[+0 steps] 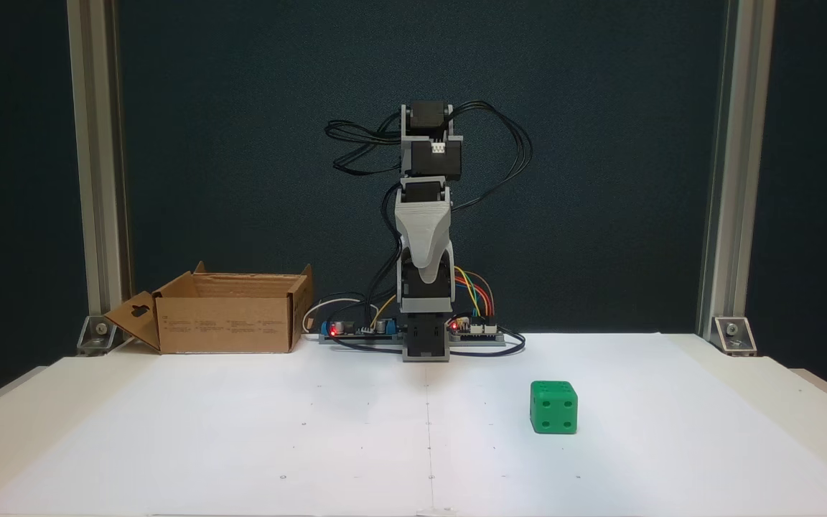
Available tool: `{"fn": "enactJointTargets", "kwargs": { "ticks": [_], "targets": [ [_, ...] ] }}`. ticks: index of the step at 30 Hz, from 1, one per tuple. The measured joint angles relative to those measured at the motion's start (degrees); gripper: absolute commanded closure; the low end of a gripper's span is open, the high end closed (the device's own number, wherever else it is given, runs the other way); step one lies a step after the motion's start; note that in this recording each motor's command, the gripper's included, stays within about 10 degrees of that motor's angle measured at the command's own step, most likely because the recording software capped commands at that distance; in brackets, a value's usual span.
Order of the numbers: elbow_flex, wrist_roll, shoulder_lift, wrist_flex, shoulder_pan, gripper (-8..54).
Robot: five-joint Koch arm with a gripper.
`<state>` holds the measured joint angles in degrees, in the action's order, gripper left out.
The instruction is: Grasp a green dice and put it in the bin.
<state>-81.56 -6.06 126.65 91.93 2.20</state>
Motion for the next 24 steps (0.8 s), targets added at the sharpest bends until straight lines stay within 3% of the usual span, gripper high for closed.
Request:
{"fn": "enactJointTargets", "kwargs": {
  "ticks": [19, 24],
  "targets": [
    [6.3, -17.7, -12.0, 3.3, 21.5, 2.5],
    [18.2, -21.8, -16.6, 3.3, 28.7, 2.5]
  ]
}}
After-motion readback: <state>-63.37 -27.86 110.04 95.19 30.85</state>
